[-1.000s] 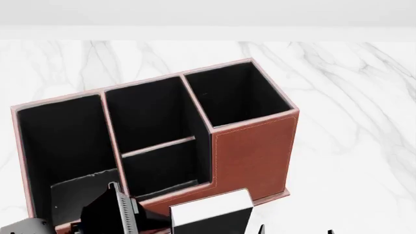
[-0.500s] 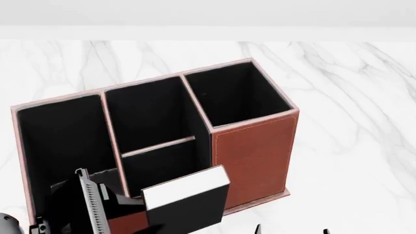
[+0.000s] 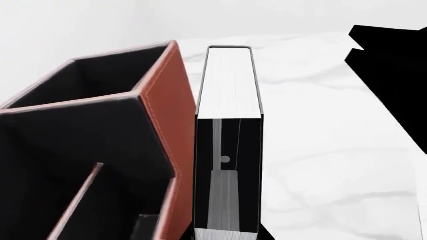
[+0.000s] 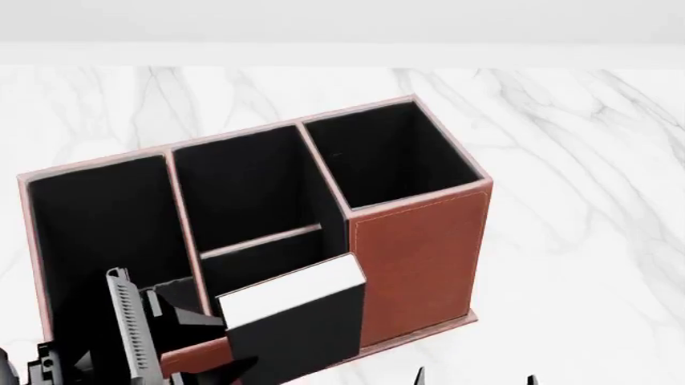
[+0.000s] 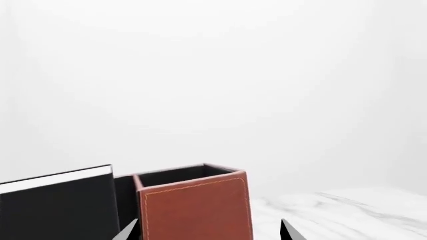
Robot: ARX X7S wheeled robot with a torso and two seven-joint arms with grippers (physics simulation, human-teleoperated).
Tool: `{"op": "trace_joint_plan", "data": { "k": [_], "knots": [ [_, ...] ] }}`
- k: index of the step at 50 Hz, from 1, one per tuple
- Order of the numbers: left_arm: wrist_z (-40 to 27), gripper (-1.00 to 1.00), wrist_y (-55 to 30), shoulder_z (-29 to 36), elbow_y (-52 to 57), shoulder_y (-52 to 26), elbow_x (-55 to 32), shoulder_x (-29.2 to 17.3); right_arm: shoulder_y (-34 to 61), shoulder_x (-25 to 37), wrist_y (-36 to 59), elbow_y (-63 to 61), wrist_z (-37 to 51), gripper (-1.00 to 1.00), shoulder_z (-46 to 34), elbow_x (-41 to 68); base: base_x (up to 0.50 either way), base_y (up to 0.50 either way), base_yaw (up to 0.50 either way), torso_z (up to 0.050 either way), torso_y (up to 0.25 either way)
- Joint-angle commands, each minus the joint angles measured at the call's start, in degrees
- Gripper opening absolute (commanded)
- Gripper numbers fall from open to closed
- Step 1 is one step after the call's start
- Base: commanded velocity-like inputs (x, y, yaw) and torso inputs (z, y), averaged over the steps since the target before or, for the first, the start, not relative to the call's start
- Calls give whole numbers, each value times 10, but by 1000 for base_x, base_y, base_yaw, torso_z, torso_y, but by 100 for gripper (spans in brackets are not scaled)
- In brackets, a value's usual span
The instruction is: Pick up the book and place it in the back compartment of the caddy.
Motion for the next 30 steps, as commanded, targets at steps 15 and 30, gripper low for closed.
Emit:
{"op": "trace_joint_plan", "data": {
  "k": [15,30],
  "knots": [
    [5,-100,6,-30,-1,-1,-27,5,-4,-5,-43,15,12,100,0,-25,0,0,0,0,1],
    [219,-100,-55,-20,-39,-43,-120,10,-1,-6,-28,15,16,100,-5,-41,0,0,0,1,1]
  ]
}}
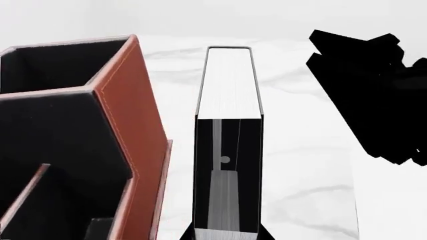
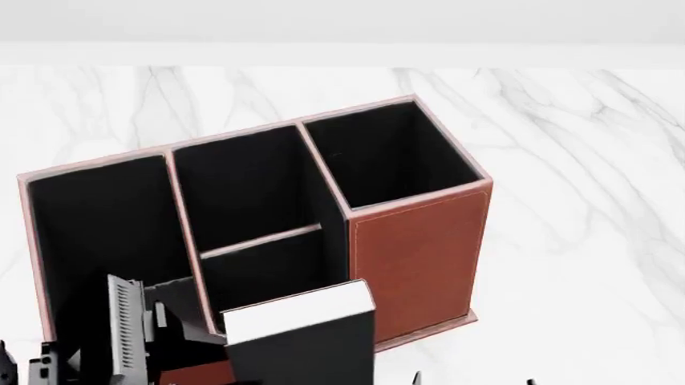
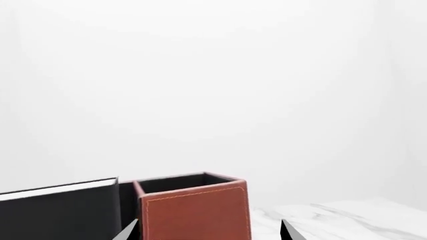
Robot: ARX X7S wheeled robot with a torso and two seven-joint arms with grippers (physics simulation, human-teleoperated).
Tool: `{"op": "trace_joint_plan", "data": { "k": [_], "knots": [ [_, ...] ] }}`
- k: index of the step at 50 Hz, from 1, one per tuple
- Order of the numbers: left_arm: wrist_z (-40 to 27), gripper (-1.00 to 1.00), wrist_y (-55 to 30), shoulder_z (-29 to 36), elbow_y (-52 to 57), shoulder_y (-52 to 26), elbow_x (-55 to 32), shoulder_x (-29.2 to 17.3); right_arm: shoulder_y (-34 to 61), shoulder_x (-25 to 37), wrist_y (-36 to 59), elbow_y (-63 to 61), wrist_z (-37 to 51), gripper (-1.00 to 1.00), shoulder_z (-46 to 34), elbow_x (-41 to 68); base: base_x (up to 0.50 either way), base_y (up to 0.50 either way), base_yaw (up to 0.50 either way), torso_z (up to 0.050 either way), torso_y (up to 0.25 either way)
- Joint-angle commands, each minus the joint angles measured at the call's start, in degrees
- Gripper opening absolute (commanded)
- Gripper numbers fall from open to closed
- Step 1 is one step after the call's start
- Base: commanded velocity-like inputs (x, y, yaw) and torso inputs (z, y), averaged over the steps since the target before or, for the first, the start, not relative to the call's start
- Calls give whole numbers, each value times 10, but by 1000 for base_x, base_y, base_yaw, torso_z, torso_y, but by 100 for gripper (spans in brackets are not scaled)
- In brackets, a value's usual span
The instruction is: Pick up the book and place it in the back compartment of the caddy.
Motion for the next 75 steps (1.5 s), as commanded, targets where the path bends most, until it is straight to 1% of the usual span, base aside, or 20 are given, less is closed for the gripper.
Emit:
{"op": "trace_joint_plan", "data": {
  "k": [1,4,6,8,13,20,21,26,27,30,37,43,49,54,61,72,75],
  "knots": [
    [125,-100,-56,-18,-27,-41,-87,8,2,-1,-4,6,0,100,-5,-7,0,0,0,0,0],
    [132,-100,-58,-21,-39,-43,-93,10,4,-1,-4,8,-1,100,-6,-5,0,0,0,0,3],
    [115,-100,-63,-21,-38,-45,-92,10,4,0,-5,9,-1,100,-6,-6,0,0,0,0,0],
    [121,-100,-64,-23,-36,-46,-95,9,3,0,-5,8,0,100,-6,-6,0,0,0,0,0],
    [105,-100,-71,-21,-36,-51,-89,10,3,0,-7,9,0,100,-7,-7,0,0,0,0,2],
    [95,-100,-66,-27,-67,-55,-81,23,7,0,-8,14,0,100,-8,-5,0,0,0,0,0],
    [84,-100,-62,-29,-66,-55,-78,22,8,0,-8,15,0,100,-8,-5,0,0,0,0,10],
    [76,-100,-56,-34,-66,-53,-78,19,8,0,-9,16,1,100,-8,-4,0,0,0,0,0],
    [60,-100,-53,-36,-62,-54,-73,17,8,0,-9,17,1,100,-9,-4,0,0,0,0,0],
    [50,-100,-54,-37,-66,-56,-68,19,8,0,-9,17,1,100,-9,-4,0,0,0,0,3],
    [60,-100,-59,-38,-89,-64,-67,30,11,1,-7,19,1,100,-10,-3,0,0,0,0,0],
    [53,-100,-71,-35,-94,-77,-56,35,10,1,-8,17,3,100,-11,-4,0,0,0,0,2],
    [59,-100,-84,-33,-114,-91,-52,44,10,2,-9,18,3,100,-12,-4,0,0,0,0,2],
    [79,-100,-87,-30,-141,-100,-45,54,13,1,-7,22,3,100,-13,-4,0,0,0,2,2],
    [120,-100,-83,-37,-221,-106,-48,83,14,1,-6,23,4,100,-14,-5,0,0,0,0,0],
    [146,-100,-78,-43,-289,-117,-43,111,16,1,-5,25,5,100,-16,-5,0,0,0,0,2],
    [163,-100,-67,-48,-316,-115,-44,121,17,1,-6,28,5,100,-17,-5,0,0,0,0,0]
  ]
}}
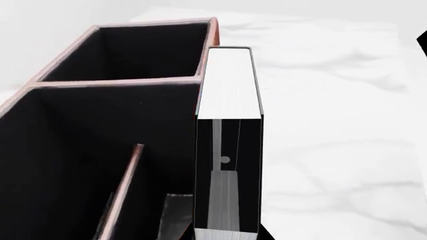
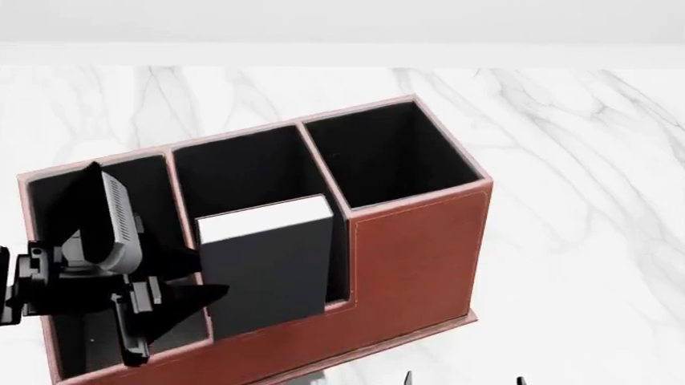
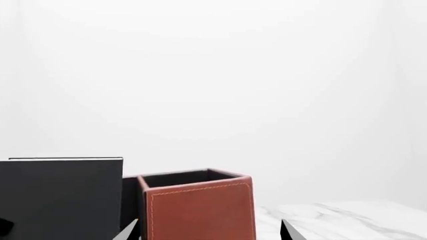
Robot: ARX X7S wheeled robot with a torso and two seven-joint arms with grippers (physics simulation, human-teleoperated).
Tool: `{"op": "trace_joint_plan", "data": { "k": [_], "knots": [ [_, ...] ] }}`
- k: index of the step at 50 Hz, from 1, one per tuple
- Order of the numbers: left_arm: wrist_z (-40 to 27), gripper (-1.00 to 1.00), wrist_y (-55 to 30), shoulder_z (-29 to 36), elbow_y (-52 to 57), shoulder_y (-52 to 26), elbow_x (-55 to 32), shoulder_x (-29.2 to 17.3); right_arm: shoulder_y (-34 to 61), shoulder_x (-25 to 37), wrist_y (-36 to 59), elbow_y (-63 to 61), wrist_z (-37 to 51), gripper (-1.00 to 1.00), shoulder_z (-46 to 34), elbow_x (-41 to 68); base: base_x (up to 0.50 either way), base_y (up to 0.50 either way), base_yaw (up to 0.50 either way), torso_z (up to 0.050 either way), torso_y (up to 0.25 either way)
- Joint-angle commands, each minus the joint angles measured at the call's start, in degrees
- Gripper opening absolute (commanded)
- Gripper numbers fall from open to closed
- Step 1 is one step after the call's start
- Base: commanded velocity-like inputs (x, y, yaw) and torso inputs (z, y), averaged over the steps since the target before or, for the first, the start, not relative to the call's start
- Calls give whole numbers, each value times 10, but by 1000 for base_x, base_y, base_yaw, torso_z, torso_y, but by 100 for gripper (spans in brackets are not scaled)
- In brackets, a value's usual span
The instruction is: Pick up the book and place it in the back compartment of the caddy.
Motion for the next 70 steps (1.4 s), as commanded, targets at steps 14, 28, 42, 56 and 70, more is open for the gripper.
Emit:
{"op": "trace_joint_plan", "data": {
  "k": [14,28,42,56,70],
  "knots": [
    [87,-100,43,-59,-178,-9,-28,78,5,0,-1,9,1,100,-5,1,0,0,0,1,1],
    [187,-100,90,-72,-383,3,-26,180,7,1,-1,12,3,100,-7,1,0,0,0,0,1],
    [222,-100,85,-116,-452,5,7,220,8,1,-2,13,5,100,-9,-1,0,0,0,0,1],
    [217,-100,50,-282,-453,16,161,223,10,2,0,15,5,100,-11,0,0,0,0,1,1],
    [227,-100,23,-512,-453,33,396,246,11,4,-1,15,7,100,-13,2,0,0,0,0,1]
  ]
}}
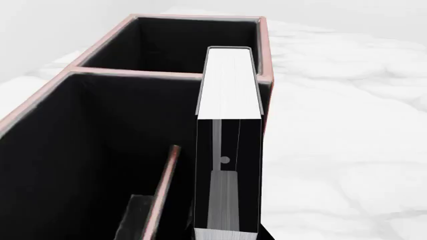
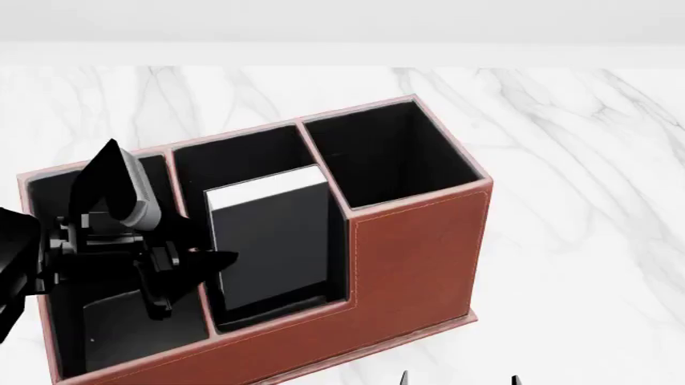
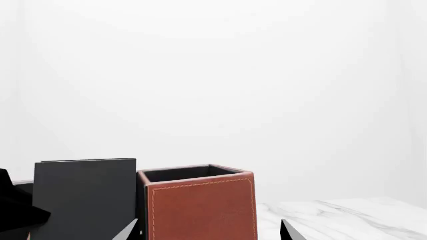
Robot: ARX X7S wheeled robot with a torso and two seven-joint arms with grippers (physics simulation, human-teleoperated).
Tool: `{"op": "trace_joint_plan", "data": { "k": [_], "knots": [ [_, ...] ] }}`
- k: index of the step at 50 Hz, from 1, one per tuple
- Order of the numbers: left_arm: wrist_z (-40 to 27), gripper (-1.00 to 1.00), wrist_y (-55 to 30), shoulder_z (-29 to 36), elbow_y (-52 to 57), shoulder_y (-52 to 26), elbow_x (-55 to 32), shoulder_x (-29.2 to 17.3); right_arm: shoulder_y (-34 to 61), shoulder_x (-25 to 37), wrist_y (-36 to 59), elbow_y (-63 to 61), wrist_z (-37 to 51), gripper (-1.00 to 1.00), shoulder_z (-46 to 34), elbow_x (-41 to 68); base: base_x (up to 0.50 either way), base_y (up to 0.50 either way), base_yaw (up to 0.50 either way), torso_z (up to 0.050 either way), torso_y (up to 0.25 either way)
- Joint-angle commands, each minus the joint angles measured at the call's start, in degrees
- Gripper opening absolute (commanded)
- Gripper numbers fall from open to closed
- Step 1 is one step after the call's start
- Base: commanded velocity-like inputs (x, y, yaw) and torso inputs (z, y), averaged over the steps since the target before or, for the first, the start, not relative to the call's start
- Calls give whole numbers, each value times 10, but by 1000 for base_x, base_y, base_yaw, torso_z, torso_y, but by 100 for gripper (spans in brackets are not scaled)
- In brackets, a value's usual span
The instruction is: Pick up the book and place it in the back compartment of the caddy.
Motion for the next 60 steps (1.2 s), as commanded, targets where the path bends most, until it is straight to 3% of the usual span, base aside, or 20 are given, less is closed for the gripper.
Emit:
{"op": "trace_joint_plan", "data": {
  "k": [1,10,21,37,60],
  "knots": [
    [14,-100,-28,-240,0,6,165,19,1,1,-1,1,1,100,-1,1,0,0,0,0,10],
    [31,-100,-39,-350,0,14,285,32,2,1,-2,5,2,100,-3,2,0,0,0,0,1],
    [34,-100,-46,-418,0,16,354,33,4,0,-1,8,3,100,-5,0,0,0,0,1,1],
    [32,-100,-56,-449,0,21,382,33,9,0,1,13,5,100,-7,-1,0,0,0,0,1],
    [17,-100,-66,-445,0,31,392,40,12,1,-1,19,5,100,-11,1,0,0,0,0,1]
  ]
}}
